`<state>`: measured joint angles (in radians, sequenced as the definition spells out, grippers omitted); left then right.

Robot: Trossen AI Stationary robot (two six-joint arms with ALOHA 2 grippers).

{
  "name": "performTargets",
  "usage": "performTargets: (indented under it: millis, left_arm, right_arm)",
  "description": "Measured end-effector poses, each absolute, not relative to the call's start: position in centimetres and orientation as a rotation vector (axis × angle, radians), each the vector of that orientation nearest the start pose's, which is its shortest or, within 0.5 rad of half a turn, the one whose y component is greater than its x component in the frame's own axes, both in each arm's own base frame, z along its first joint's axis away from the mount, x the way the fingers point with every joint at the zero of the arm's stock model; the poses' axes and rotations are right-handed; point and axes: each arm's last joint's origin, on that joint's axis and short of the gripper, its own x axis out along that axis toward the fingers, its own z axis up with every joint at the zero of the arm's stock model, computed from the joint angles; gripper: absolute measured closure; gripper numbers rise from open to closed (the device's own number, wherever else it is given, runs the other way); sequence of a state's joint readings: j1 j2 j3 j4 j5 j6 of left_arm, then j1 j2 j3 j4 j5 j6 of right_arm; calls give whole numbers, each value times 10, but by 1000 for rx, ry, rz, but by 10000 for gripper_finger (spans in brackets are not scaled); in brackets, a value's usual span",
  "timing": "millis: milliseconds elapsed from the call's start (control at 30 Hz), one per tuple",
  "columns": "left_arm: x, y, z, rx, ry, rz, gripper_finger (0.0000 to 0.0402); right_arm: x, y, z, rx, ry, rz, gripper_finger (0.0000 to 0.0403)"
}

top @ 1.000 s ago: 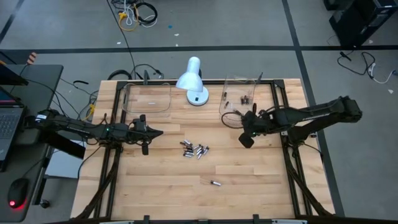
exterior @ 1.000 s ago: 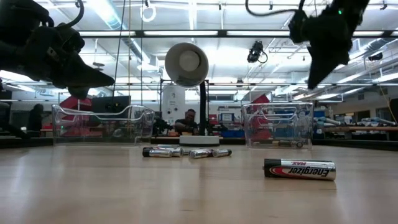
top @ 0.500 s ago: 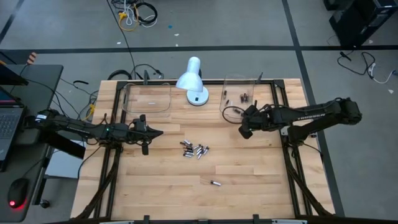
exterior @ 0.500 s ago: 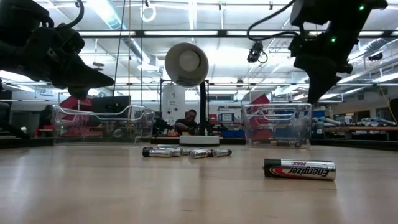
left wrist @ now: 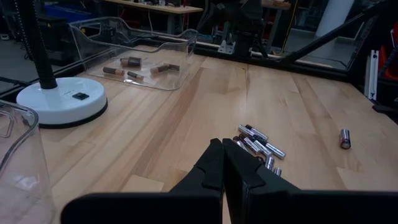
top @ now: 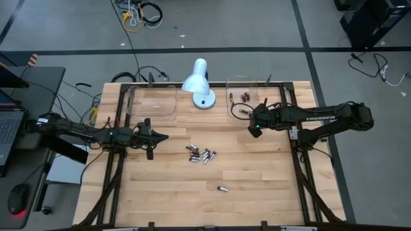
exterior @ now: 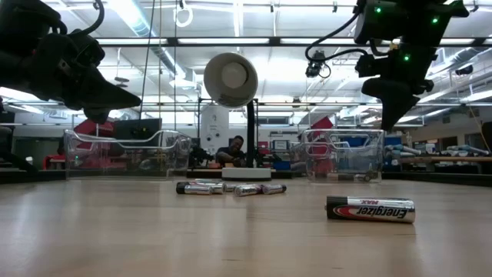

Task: Sort batteries
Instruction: Put the black battery in the transparent bin

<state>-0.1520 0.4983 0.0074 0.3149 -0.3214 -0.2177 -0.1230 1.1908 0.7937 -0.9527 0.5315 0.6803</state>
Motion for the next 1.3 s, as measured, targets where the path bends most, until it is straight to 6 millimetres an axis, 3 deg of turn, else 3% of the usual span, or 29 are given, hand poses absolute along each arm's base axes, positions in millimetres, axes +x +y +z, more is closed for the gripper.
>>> performTargets:
  millis: [367,733,1000,1167,1300]
  left_arm:
    - [126,-12,150,-230,156,130,400]
    - [128,-16,151,-243,168,-1,400]
    - [140,-23,151,-190,134,-76,400]
    - [149,-24,137,-151,238,-14,400]
    - [166,-27,137,-140,281,-12,400]
  right_arm:
    - [193,-6,217,451,1100,-798,403]
    - [210,42,225,430,894,-573,403]
    - [220,51,234,370,717,-544,403]
    - [223,52,237,346,681,-522,403]
    - [224,52,237,347,673,-519,403]
